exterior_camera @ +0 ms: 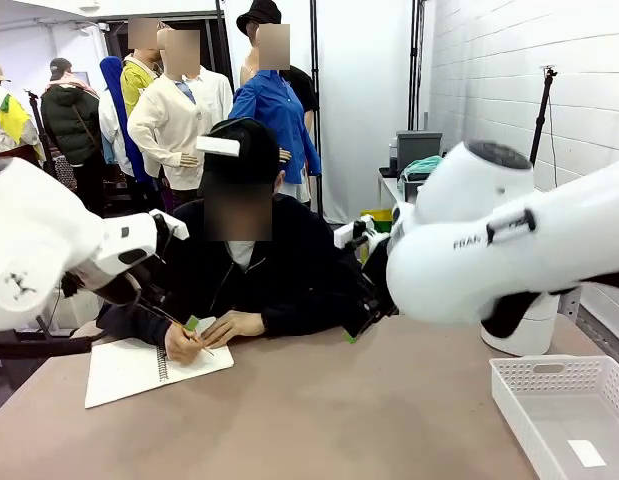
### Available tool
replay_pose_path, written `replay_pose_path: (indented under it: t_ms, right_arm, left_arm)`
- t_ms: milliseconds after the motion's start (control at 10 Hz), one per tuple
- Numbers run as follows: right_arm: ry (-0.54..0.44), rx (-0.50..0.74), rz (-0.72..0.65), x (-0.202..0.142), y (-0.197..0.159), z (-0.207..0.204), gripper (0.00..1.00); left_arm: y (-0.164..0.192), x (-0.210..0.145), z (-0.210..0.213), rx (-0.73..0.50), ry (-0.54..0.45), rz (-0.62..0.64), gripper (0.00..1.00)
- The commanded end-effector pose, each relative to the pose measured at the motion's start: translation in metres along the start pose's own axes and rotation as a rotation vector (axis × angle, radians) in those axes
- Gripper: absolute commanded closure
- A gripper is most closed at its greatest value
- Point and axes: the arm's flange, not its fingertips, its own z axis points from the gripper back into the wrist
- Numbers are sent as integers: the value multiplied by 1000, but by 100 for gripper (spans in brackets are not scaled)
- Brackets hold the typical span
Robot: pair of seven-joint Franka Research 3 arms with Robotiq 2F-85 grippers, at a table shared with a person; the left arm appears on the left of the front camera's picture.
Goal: Sort the paper based on its condition.
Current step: If a person hands you a paper, place it in the Organizing basket , and if it's crumpled, put it in the Trash can.
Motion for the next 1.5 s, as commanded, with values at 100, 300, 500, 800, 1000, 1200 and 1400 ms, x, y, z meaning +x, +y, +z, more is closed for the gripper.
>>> replay_pose_path:
  t_ms: [100, 300, 500, 800, 1000, 1200, 1400]
  right_arm:
    - [24, -20, 94, 31, -9, 34, 0]
    - [-14, -6, 112, 46, -19, 66, 0]
    - [-51, -20, 125, 61, -30, 112, 0]
    - [-122, -36, 151, 68, -48, 151, 0]
    - [-229, -55, 127, 67, -56, 183, 0]
    - [-170, -70, 117, 72, -52, 178, 0]
    - [-170, -70, 117, 72, -52, 178, 0]
  left_arm:
    - [9, 22, 48, -70, 35, -82, 0]
    - [26, 37, 75, -95, 34, -106, 0]
    - [40, 52, 109, -109, 4, -116, 0]
    - [62, 63, 134, -139, 5, -106, 0]
    - [63, 65, 143, -150, -10, -111, 0]
    - [59, 63, 141, -116, -4, -93, 0]
    - [59, 63, 141, -116, -4, -93, 0]
